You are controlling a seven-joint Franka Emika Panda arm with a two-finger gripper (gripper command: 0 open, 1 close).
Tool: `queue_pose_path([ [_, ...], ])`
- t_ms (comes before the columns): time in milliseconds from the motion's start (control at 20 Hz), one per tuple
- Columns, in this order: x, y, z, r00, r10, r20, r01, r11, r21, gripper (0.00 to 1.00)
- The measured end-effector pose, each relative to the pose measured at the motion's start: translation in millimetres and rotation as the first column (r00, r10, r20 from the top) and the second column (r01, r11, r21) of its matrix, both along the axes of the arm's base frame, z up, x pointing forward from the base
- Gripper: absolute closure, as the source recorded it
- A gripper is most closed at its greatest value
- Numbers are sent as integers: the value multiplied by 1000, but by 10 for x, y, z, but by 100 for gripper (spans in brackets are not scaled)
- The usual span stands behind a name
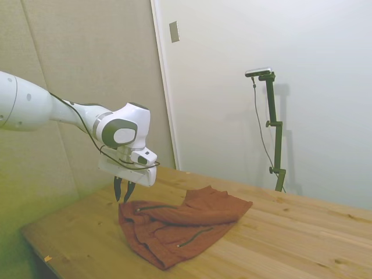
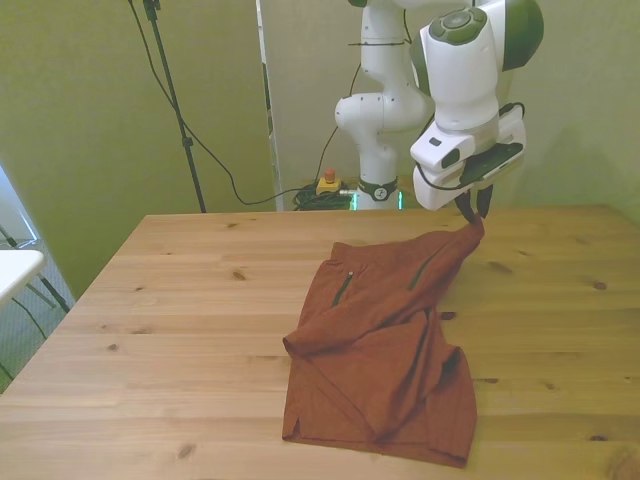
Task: Unfold the shorts
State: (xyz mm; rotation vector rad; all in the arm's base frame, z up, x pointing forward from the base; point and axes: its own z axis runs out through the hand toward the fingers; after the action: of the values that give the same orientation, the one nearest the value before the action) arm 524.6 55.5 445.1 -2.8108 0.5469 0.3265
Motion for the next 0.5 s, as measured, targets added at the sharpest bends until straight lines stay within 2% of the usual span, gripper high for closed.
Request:
queue_pose_path([
  [150,18,-27,31,1000,-29,1,29,1000,3,0],
  [250,102,-86,92,993,-113,34,113,994,-9,0],
  [350,292,-261,153,974,-207,89,209,978,-20,0],
  [500,668,-787,213,924,-357,137,363,932,-22,0],
])
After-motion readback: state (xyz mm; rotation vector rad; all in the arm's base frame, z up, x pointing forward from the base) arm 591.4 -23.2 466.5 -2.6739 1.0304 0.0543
